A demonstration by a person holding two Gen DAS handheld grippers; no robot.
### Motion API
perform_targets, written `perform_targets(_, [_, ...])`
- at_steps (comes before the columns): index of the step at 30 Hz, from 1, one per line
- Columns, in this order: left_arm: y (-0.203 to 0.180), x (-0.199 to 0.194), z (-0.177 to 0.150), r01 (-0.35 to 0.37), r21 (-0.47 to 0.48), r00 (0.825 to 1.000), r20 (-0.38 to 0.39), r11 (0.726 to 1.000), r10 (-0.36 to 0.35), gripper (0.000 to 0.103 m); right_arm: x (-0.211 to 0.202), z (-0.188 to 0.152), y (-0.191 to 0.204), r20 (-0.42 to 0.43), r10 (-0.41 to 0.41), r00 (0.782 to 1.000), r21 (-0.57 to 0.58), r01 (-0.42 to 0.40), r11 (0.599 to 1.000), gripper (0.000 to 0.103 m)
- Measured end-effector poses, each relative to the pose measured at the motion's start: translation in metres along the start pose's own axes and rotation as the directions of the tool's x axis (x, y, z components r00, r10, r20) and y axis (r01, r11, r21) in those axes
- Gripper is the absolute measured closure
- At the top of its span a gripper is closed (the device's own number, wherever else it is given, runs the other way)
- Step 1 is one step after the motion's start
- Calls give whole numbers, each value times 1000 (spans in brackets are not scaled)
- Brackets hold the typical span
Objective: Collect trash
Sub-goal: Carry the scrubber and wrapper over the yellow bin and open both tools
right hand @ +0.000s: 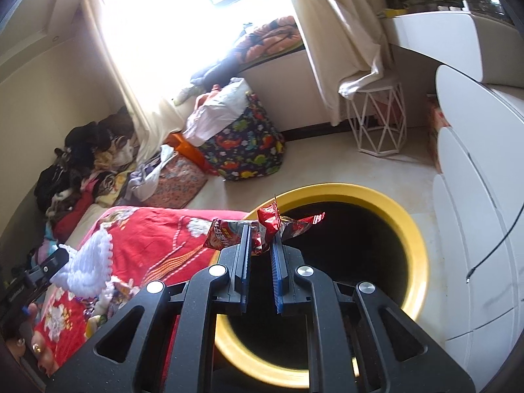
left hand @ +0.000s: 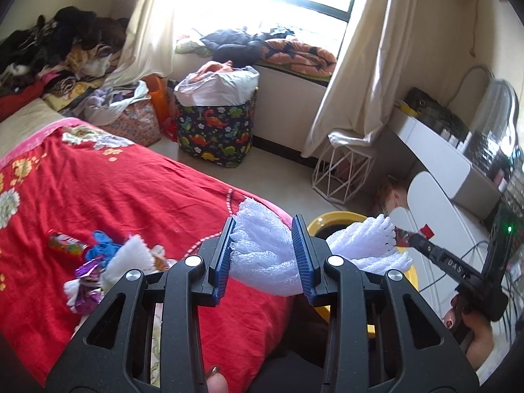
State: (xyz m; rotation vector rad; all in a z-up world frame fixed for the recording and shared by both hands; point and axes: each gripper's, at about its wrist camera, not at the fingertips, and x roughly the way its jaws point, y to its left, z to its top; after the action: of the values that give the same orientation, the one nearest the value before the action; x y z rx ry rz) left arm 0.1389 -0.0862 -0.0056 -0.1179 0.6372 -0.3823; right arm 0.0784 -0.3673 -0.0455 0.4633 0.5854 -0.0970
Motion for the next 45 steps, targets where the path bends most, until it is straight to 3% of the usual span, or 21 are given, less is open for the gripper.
perform_targets(16, [-54, 55, -17, -15, 160, 993, -114, 987, 33, 74, 5, -4, -31, -30, -91, 995, 21, 92, 996, 92])
perform_targets(27, [-90, 106, -35, 42, 277, 976, -217, 960, 20, 73, 18, -7, -49, -65, -134, 989, 43, 137, 990, 89])
perform_targets(34, [-101, 124, -41, 84, 279, 967, -255, 957, -11, 70, 25, -10, -54, -90, -138, 986, 57, 143, 988, 89])
perform_targets(38, [-105, 133, -42, 106, 276, 962, -270, 955, -29, 68, 29, -9, -57, -101, -142, 985, 62, 148, 987, 83])
perform_targets(41, [-107, 135, -43, 126, 270, 960, -277, 955, -48, 61, 30, -10, -58, -106, -146, 984, 70, 153, 986, 77])
perform_targets(45, [-107, 132, -42, 122, 256, 963, -265, 959, -52, 29, 30, -10, -59, -100, -153, 983, 71, 161, 984, 64])
